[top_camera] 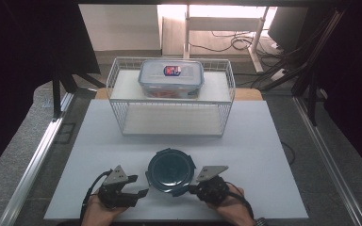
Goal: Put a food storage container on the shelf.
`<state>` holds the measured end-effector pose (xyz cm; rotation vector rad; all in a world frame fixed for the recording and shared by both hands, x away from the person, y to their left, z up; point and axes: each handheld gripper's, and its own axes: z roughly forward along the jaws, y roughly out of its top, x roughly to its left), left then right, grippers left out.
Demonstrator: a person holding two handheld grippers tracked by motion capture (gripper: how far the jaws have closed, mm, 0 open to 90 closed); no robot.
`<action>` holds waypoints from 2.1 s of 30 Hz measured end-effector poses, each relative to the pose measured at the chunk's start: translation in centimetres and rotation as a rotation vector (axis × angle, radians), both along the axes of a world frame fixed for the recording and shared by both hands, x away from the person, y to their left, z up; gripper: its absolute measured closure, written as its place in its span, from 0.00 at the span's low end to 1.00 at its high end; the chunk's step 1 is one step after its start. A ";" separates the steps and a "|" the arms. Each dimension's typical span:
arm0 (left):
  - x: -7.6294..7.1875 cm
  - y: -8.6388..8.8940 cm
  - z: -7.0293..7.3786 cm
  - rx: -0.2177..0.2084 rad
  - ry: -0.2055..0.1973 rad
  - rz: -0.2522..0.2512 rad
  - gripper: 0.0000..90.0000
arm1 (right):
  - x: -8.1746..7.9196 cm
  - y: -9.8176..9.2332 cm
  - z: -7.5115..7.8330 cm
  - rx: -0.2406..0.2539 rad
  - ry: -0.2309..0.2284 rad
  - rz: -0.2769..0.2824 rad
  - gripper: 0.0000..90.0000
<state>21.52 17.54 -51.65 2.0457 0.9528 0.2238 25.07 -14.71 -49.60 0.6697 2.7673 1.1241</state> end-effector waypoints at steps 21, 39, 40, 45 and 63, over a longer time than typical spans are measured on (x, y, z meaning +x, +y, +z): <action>2.9 0.5 1.0 -0.145 0.132 -0.007 0.22 | 4.1 -2.5 2.0 0.142 0.129 -0.156 0.40; 4.9 2.0 -0.9 -0.408 0.401 -0.012 0.47 | 8.4 -2.0 -0.1 0.256 0.483 -0.159 0.50; 4.8 1.9 -0.8 -0.410 0.403 -0.005 0.47 | 8.4 -2.0 -0.1 0.258 0.490 -0.166 0.51; 4.6 1.7 -0.7 -0.426 0.429 0.046 0.50 | 7.9 -1.7 0.3 0.227 0.506 -0.225 0.54; 6.2 1.8 -2.7 -0.571 0.617 0.020 0.50 | 9.7 -2.1 -0.4 0.262 0.640 -0.244 0.57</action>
